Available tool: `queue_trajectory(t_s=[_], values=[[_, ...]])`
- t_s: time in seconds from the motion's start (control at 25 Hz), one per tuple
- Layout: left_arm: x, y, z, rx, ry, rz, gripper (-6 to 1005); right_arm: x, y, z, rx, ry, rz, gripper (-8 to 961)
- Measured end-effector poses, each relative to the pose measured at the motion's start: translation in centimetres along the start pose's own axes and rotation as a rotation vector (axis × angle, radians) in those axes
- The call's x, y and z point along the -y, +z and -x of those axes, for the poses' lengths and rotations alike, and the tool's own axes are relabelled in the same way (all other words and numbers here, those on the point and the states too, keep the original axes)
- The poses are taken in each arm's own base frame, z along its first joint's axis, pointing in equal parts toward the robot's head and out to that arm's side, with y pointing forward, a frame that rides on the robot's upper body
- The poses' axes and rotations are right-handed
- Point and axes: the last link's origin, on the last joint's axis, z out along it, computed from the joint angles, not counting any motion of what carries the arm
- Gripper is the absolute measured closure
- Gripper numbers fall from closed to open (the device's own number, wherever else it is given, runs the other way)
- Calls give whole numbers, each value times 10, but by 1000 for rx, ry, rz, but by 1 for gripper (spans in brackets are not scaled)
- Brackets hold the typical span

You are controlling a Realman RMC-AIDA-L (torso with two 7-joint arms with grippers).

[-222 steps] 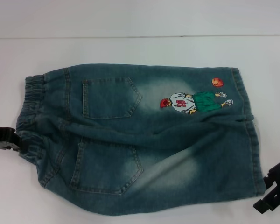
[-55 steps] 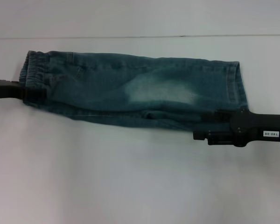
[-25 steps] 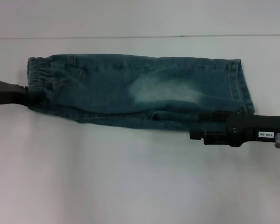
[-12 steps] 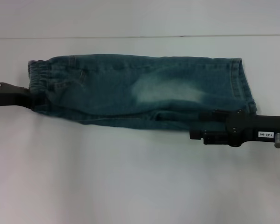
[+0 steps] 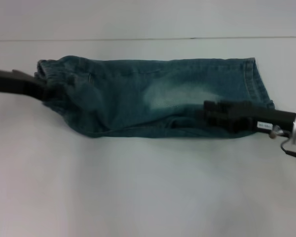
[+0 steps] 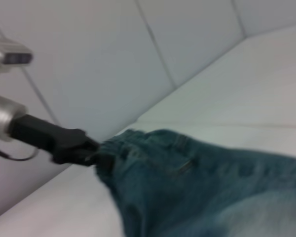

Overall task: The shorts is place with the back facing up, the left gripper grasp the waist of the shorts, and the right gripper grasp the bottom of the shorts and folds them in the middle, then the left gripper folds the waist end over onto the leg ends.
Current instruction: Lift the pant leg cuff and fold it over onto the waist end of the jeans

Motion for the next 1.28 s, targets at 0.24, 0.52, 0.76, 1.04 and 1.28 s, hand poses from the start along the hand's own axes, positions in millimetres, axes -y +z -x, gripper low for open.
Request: queue_trajectory(t_s=[0.24,0.52,0.76,1.04,1.28], values=[[-22,-11,-48,39,79,98,862,11,26,4,131,-19,-125,469],[-52,-13,-113,-10,191,143,870,17,67,14,185,-90,-279,744],[-78,-11,-149,-26,270,167,870,6,106,16,108,-218,-319,879],[-94,-12,-166,-31,318,182,869,-25,141,11,1,-339,-233,924],[-98,-15,-173,-41,334,180,869,-47,157,5,-32,-367,-164,923]])
